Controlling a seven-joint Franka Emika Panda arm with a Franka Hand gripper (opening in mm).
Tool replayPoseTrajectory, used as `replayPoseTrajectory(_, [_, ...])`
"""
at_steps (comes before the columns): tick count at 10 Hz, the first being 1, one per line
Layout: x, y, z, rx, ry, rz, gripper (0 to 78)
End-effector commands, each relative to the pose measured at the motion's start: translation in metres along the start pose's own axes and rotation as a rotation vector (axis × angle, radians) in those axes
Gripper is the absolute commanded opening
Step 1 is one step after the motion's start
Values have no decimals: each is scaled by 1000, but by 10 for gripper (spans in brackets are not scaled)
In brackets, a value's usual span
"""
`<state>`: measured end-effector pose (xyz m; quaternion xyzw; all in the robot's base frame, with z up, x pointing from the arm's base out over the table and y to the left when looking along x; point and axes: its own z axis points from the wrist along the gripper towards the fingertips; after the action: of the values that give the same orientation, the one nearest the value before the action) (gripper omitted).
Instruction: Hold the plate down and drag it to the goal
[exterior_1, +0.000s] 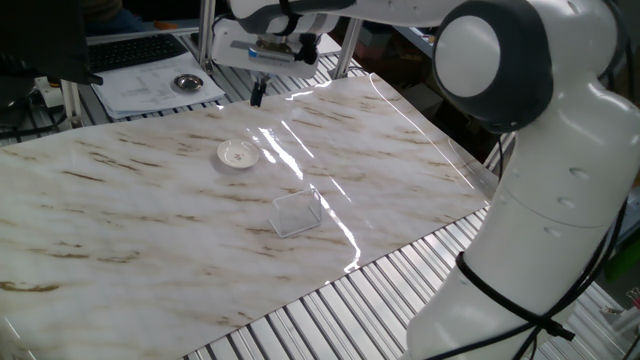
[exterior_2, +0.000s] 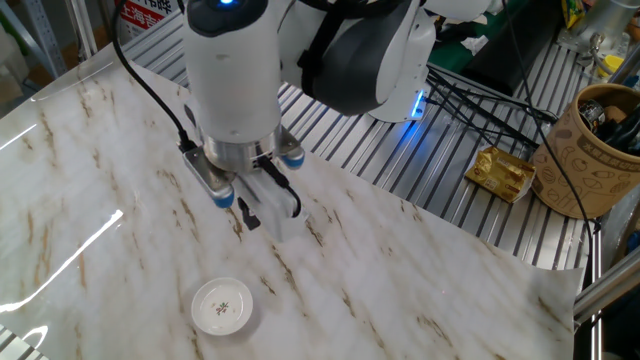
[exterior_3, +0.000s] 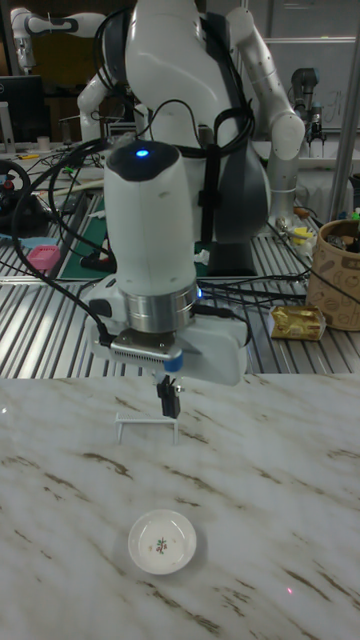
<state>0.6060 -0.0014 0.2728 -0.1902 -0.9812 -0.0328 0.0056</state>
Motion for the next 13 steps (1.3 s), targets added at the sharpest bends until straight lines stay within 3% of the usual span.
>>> replayPoseTrajectory(1, [-11, 2, 5, -20, 5, -33, 0])
replayPoseTrajectory(5, [-39, 14, 30, -9, 0, -29, 0])
replayPoseTrajectory(13, [-71, 29, 86, -7, -4, -63, 0])
